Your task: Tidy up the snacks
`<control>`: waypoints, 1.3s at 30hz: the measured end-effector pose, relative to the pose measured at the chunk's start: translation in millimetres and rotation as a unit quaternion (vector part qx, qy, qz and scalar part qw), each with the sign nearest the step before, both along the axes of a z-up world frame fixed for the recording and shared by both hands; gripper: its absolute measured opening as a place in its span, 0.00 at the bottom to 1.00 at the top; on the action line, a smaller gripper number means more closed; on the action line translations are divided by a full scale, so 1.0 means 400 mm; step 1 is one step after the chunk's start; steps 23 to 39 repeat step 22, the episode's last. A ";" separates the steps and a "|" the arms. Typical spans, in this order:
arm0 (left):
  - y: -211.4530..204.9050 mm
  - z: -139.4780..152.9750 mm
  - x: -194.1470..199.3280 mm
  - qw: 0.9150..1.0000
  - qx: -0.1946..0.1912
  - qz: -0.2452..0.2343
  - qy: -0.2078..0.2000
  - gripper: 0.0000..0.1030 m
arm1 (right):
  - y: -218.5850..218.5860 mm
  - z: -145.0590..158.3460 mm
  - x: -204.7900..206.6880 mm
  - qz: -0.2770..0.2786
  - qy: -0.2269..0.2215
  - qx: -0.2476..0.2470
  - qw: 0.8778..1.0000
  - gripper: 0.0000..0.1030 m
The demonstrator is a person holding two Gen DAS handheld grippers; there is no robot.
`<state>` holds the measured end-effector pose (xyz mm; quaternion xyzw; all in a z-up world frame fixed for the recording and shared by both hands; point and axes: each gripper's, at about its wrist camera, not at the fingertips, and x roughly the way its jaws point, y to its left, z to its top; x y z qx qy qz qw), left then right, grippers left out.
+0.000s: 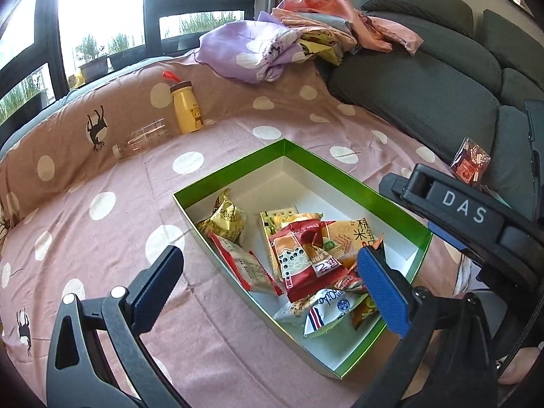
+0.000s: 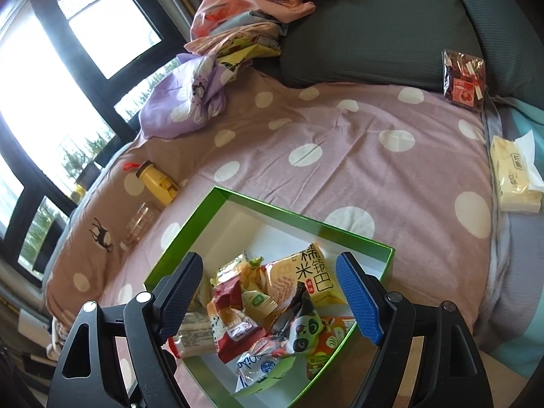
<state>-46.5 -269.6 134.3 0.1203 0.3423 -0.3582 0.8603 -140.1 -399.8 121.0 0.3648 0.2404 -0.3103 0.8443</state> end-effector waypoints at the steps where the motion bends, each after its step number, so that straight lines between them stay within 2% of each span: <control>1: 0.000 -0.001 -0.001 1.000 0.001 0.000 0.000 0.99 | -0.001 -0.001 0.000 -0.002 0.002 0.000 1.000 0.79; 22: -0.004 -0.022 -0.002 1.000 0.010 -0.002 0.013 0.99 | -0.003 -0.007 0.003 -0.015 0.026 0.000 1.000 0.79; 39: -0.004 -0.022 -0.002 1.000 0.010 -0.002 0.013 0.99 | -0.003 -0.007 0.003 -0.015 0.026 0.000 1.000 0.79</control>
